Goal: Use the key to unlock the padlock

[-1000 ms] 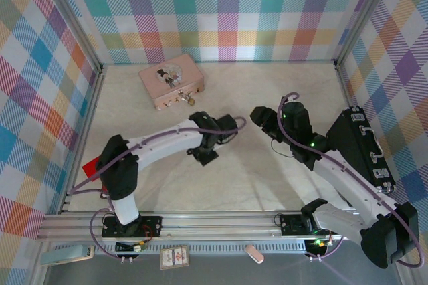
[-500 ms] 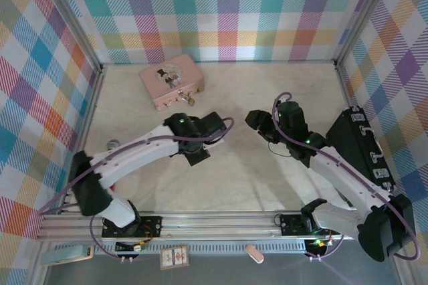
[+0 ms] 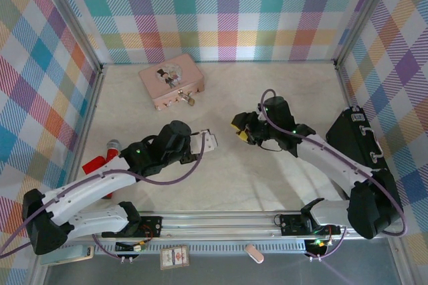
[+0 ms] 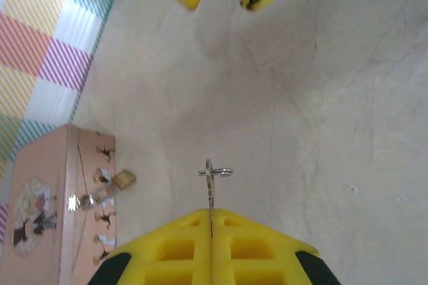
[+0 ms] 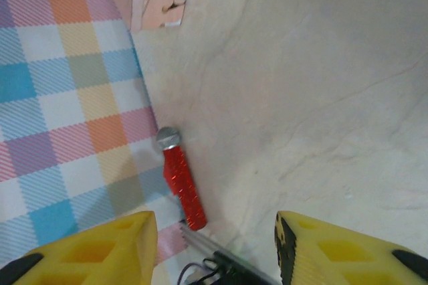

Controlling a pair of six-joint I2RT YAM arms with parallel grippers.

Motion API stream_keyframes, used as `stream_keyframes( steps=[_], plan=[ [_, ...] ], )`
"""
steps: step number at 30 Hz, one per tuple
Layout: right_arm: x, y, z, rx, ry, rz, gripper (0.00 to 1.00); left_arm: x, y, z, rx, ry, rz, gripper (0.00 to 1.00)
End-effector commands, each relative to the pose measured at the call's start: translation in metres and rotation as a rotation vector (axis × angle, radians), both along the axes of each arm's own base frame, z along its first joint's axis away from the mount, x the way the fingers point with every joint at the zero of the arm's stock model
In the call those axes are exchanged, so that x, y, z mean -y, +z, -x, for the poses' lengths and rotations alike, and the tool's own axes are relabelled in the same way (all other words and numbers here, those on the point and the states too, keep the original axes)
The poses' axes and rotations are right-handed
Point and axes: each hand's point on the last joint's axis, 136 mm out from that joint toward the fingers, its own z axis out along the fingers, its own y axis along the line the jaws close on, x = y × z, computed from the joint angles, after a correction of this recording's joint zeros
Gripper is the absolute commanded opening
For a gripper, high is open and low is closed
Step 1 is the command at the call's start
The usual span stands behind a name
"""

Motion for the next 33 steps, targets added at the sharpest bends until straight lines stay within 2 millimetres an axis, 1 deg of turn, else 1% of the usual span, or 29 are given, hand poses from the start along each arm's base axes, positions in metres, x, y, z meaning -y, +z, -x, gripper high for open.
stream_keyframes(
  steps=[1,3,5,8,11,19,25,33],
  plan=[
    [-0.021,0.022,0.007,-0.050,0.036,-0.097,0.48,0.024,0.026,-0.022,0.173,-0.079,0.078,0.00],
    [-0.027,0.025,0.008,-0.052,0.047,-0.092,0.47,0.030,0.022,-0.027,0.191,-0.089,0.083,0.00],
    [-0.032,0.026,0.009,-0.062,0.051,-0.088,0.43,0.035,0.020,-0.029,0.194,-0.099,0.095,0.00],
    [-0.037,0.022,0.011,-0.091,0.052,-0.092,0.37,0.042,0.017,-0.028,0.182,-0.126,0.109,0.00],
    [-0.039,0.018,0.010,-0.112,0.048,-0.102,0.33,0.045,0.014,-0.026,0.170,-0.141,0.125,0.00],
    [-0.039,0.020,0.011,-0.119,0.045,-0.120,0.30,0.048,0.004,-0.022,0.145,-0.163,0.119,0.00],
    [-0.043,0.023,0.011,-0.122,0.060,-0.136,0.29,0.048,0.001,-0.024,0.146,-0.155,0.115,0.00],
    [-0.045,0.018,0.010,-0.135,0.066,-0.134,0.21,0.049,0.000,-0.024,0.143,-0.158,0.122,0.00]
  ],
)
